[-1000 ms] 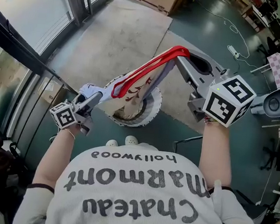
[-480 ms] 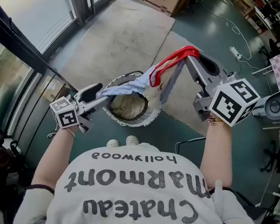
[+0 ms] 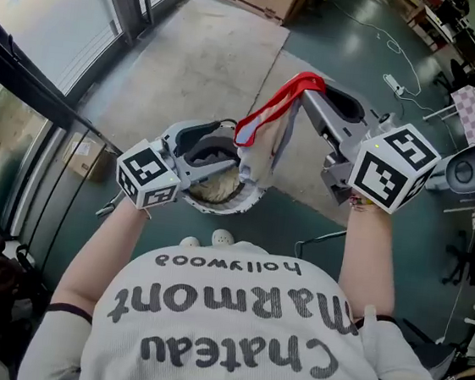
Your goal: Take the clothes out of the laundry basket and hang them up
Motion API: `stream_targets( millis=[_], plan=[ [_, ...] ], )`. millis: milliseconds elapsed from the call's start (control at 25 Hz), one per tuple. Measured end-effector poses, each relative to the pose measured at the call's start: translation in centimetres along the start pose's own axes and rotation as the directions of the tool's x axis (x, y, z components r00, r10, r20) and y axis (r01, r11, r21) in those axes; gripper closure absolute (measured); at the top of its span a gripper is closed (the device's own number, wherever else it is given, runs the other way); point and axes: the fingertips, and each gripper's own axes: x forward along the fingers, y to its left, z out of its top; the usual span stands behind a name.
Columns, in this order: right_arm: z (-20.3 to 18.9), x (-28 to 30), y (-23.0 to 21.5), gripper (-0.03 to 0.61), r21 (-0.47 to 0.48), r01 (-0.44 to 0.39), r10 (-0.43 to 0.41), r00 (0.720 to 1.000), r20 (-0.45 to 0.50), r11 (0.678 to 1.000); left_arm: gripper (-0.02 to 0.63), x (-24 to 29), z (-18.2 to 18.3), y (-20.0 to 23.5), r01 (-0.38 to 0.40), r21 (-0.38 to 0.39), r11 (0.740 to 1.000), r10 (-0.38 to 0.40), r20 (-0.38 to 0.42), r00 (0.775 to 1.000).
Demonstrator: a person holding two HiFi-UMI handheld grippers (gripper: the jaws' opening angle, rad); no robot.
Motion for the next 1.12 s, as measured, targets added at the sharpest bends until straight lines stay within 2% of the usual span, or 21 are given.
stream_targets(
  millis=[240, 360, 400, 480, 560, 640, 760, 840, 920, 1040, 1120],
  plan=[
    [0.5, 0.3, 1.4, 0.545, 0.008, -0.054, 0.054, 0.998, 0.014, 0.998, 0.275, 1.9, -1.8, -0.3, -0.009, 0.03, 1.0, 0.011, -0.059, 0.998],
    [0.7, 0.6, 2.0, 0.545, 0.004, -0.075, 0.075, 0.997, 0.011, 0.997, 0.272, 1.2, -1.6, 0.2, -0.049, 0.022, 0.999, 0.05, -0.041, 0.998],
    [0.6, 0.7, 2.1, 0.545, 0.001, -0.079, 0.079, 0.997, 0.008, 0.997, 0.305, 0.7, -1.3, 0.3, -0.056, 0.021, 0.998, 0.056, -0.028, 0.998],
    [0.3, 0.8, 2.1, 0.545, 0.0, -0.086, 0.086, 0.996, 0.002, 0.996, 0.454, -0.4, -1.0, 0.7, -0.061, 0.014, 0.998, 0.061, -0.021, 0.998],
    [0.0, 1.0, 2.0, 0.545, 0.005, -0.097, 0.097, 0.995, -0.002, 0.995, 0.539, -1.6, -0.7, 1.2, -0.077, 0.01, 0.997, 0.078, -0.029, 0.997],
    [-0.3, 1.3, 2.0, 0.545, 0.012, -0.113, 0.113, 0.994, -0.009, 0.994, 0.581, -3.0, 0.0, 2.0, -0.118, 0.025, 0.993, 0.119, -0.028, 0.992],
    [-1.0, 2.8, 2.3, 0.545, -0.01, -0.143, 0.142, 0.989, -0.046, 0.99, 0.594, -5.4, 2.0, 3.5, -0.204, 0.034, 0.978, 0.205, -0.021, 0.979],
    [-1.6, 4.3, 2.9, 0.545, -0.042, -0.171, 0.167, 0.982, -0.083, 0.984, 0.595, -6.9, 3.6, 4.7, -0.279, 0.043, 0.959, 0.28, -0.028, 0.959],
    [-2.1, 6.2, 4.2, 0.545, -0.074, -0.212, 0.203, 0.973, -0.114, 0.974, 0.597, -8.7, 5.1, 5.8, -0.383, 0.067, 0.921, 0.386, -0.035, 0.922],
    [-2.2, 9.4, 6.8, 0.545, -0.111, -0.316, 0.302, 0.944, -0.131, 0.942, 0.597, -12.7, 7.1, 6.7, -0.538, 0.095, 0.837, 0.542, -0.017, 0.84],
    [-1.6, 11.1, 8.5, 0.545, -0.139, -0.381, 0.365, 0.922, -0.127, 0.914, 0.597, -15.9, 8.3, 6.5, -0.627, 0.11, 0.771, 0.631, -0.001, 0.775]
  ],
)
